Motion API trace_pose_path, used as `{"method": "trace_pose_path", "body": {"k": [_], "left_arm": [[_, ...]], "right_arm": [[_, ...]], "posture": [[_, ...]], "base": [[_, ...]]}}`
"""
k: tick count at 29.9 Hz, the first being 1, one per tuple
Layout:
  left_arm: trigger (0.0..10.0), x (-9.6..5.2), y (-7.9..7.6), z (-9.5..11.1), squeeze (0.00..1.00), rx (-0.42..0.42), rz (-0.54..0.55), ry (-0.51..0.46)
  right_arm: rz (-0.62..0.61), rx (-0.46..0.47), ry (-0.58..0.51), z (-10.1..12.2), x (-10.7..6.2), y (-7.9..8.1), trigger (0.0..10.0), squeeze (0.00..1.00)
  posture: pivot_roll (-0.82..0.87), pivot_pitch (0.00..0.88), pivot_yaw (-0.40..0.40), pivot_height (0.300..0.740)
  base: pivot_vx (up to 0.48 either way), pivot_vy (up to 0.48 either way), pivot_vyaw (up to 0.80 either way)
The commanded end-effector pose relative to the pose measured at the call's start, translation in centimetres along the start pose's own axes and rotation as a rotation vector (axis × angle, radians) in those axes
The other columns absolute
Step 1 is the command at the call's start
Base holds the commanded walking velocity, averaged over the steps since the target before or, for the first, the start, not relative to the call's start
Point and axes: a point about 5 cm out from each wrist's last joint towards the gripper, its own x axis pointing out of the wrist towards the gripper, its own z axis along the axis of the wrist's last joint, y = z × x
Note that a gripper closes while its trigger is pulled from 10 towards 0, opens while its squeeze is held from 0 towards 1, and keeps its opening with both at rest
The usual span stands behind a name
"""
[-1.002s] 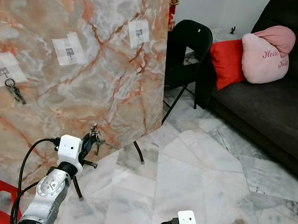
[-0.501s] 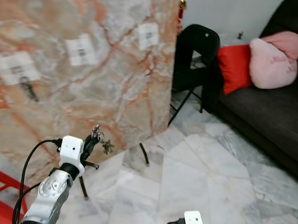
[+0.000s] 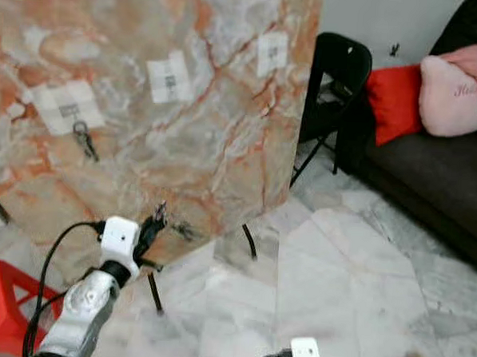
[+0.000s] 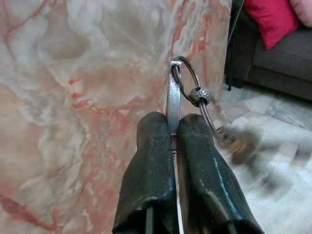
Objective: Hang keys on a hook
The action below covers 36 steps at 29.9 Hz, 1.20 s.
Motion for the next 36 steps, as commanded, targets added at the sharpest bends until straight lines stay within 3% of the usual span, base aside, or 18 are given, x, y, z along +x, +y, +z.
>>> {"method": "trace_pose_path", "body": {"k": [1,36], "left_arm": [[10.0,0.33,-0.48,0.75,0.0,-0.013,-0.019,-0.03],[10.0,0.77,0.06,1.61,0.0,-0.013,0.025,-0.064]], "right_arm": [[-0.014,-0.007,0.004,-0.3,-0.06,-0.6,10.0,0.0],[-0.019,-0.022,0.0,-0.2,-0.05,-0.66,10.0,0.0]], "posture": [[0.01,0.0,0.0,0.74],[0.01,0.0,-0.001,0.74]], "base": [[0.0,0.0,0.0],[0.0,0.0,0.0]]}}
